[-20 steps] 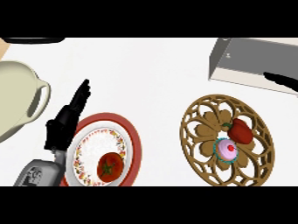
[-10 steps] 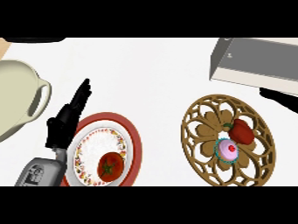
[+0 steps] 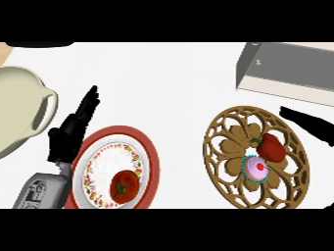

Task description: Pick the cupcake from the placemat and place it in the tiered shelf

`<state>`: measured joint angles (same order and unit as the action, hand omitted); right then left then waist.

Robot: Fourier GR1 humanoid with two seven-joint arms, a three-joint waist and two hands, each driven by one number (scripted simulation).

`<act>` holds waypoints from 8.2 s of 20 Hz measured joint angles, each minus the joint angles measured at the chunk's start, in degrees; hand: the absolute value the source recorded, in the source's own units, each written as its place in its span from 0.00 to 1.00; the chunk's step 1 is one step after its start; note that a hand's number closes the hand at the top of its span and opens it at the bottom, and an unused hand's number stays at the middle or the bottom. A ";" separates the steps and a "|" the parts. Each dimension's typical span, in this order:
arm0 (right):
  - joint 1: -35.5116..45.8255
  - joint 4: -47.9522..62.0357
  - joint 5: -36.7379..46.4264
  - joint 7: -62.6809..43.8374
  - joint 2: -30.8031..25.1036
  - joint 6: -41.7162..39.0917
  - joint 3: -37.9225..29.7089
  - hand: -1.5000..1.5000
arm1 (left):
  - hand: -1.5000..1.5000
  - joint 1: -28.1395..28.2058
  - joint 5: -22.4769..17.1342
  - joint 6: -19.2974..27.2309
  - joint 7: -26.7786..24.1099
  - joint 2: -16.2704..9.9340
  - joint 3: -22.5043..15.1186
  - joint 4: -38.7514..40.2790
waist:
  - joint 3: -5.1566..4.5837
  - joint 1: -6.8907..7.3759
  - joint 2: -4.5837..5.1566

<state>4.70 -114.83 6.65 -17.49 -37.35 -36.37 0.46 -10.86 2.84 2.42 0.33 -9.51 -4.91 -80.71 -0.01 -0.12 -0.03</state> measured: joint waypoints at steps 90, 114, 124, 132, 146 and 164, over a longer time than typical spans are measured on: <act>22.41 14.04 50.70 -41.10 37.20 46.64 23.34 1.00 | 0.50 0.56 5.86 -4.49 1.19 5.31 4.82 -1.62 | -0.01 0.30 -0.15; 46.21 13.77 65.74 -41.49 29.53 31.14 -1.05 1.00 | 0.50 1.18 6.45 -4.21 0.69 5.94 4.37 -2.11 | -0.02 0.28 -0.02; 51.37 23.16 64.70 -36.54 22.11 32.69 -7.95 1.00 | 0.50 0.69 6.20 -4.64 1.95 5.68 4.65 -2.82 | -0.01 0.42 0.03; 53.15 34.43 66.50 -30.57 18.06 39.27 -8.76 1.00 | 0.50 1.95 6.13 -5.19 1.40 5.54 4.45 -3.76 | 0.00 0.64 0.12; 54.14 52.89 61.37 -15.54 14.99 60.74 -14.69 1.00 | 0.50 0.37 7.18 -4.27 1.81 6.64 3.67 -2.93 | 0.07 1.09 0.33; 54.65 72.23 56.04 -9.37 7.47 73.91 -21.38 0.00 | 0.50 0.82 7.41 -3.85 1.39 6.88 3.81 -2.97 | -0.02 0.84 0.25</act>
<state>59.35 -42.60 62.69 -26.86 -29.88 37.54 -20.92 -10.04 10.25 -1.44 1.72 -2.63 -1.10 -83.69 -0.03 0.72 0.22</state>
